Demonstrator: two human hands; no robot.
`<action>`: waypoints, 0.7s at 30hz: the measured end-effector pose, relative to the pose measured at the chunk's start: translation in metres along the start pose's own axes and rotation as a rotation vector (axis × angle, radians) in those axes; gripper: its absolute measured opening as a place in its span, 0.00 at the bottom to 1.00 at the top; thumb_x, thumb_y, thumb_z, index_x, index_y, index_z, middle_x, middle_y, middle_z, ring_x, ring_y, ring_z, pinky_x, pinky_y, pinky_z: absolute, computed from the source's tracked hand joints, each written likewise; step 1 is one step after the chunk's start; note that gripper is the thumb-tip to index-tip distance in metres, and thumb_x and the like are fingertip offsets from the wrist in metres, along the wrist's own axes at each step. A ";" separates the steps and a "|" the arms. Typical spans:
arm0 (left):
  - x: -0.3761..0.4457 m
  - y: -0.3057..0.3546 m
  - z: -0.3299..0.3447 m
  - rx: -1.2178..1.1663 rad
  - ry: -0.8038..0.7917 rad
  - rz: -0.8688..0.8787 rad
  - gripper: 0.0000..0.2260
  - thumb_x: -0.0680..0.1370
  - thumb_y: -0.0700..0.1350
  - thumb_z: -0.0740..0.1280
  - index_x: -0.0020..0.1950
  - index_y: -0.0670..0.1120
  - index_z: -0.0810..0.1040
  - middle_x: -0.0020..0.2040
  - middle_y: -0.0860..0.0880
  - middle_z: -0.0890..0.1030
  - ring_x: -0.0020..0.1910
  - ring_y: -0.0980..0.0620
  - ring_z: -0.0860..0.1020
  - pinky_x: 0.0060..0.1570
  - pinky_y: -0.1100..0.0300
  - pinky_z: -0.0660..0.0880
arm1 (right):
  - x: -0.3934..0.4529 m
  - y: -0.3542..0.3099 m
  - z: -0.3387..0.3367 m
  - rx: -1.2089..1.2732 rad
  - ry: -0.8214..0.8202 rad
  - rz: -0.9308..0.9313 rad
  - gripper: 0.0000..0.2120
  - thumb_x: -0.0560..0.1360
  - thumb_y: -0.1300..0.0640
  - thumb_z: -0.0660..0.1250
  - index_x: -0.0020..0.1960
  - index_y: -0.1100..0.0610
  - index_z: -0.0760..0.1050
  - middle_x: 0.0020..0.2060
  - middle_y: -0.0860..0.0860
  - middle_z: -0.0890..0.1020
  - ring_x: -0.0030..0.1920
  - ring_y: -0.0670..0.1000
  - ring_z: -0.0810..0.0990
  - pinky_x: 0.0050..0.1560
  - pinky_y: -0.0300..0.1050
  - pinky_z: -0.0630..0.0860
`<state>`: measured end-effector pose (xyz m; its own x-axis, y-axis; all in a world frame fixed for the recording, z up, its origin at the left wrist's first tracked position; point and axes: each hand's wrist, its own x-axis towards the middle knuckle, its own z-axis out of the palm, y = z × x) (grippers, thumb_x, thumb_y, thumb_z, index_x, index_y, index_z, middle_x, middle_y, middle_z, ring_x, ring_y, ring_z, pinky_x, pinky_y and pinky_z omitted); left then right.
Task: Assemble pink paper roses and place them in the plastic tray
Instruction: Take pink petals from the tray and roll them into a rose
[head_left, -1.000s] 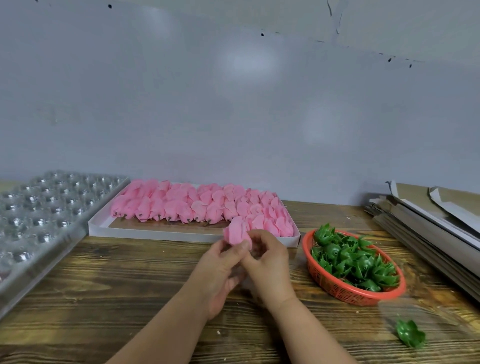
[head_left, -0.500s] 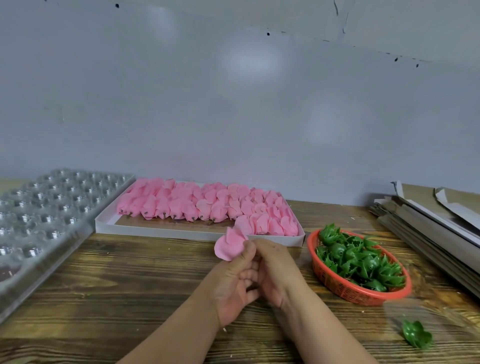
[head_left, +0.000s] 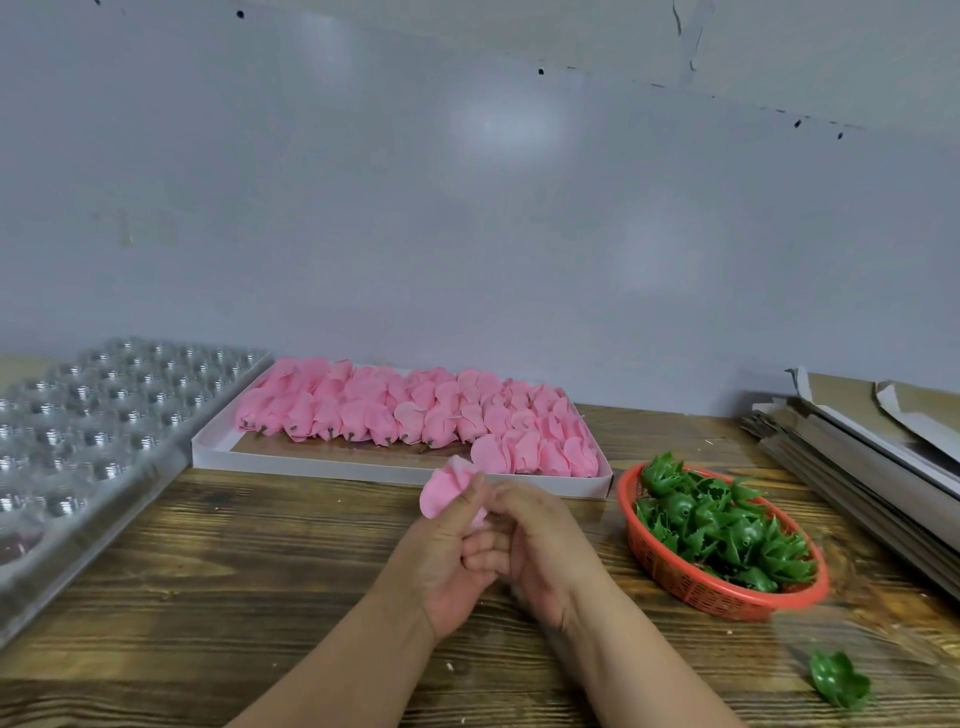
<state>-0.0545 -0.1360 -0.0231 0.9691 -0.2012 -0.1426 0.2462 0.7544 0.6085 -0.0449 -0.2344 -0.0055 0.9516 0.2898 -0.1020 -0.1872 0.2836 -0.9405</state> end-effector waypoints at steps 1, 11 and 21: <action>0.000 0.002 0.000 -0.025 0.004 0.007 0.12 0.67 0.48 0.71 0.42 0.40 0.78 0.27 0.48 0.74 0.21 0.59 0.67 0.21 0.68 0.65 | -0.001 0.001 0.002 -0.042 -0.011 -0.059 0.04 0.69 0.65 0.69 0.38 0.60 0.74 0.26 0.56 0.79 0.26 0.50 0.78 0.26 0.38 0.76; 0.001 0.005 -0.001 -0.067 -0.006 0.011 0.17 0.69 0.47 0.68 0.53 0.37 0.78 0.45 0.38 0.83 0.43 0.45 0.84 0.53 0.50 0.76 | -0.004 0.010 0.007 -0.623 0.141 -0.521 0.08 0.65 0.65 0.71 0.37 0.53 0.78 0.26 0.43 0.76 0.30 0.42 0.71 0.32 0.36 0.70; -0.002 0.009 -0.004 0.107 -0.057 -0.017 0.18 0.70 0.49 0.70 0.55 0.39 0.81 0.25 0.50 0.64 0.23 0.57 0.64 0.26 0.64 0.61 | 0.001 0.007 -0.003 -0.121 -0.083 -0.135 0.06 0.69 0.66 0.70 0.34 0.61 0.77 0.25 0.54 0.78 0.22 0.46 0.73 0.23 0.36 0.71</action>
<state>-0.0539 -0.1261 -0.0205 0.9617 -0.2507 -0.1110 0.2566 0.6801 0.6868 -0.0446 -0.2349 -0.0129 0.9417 0.3326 0.0500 -0.0240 0.2148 -0.9764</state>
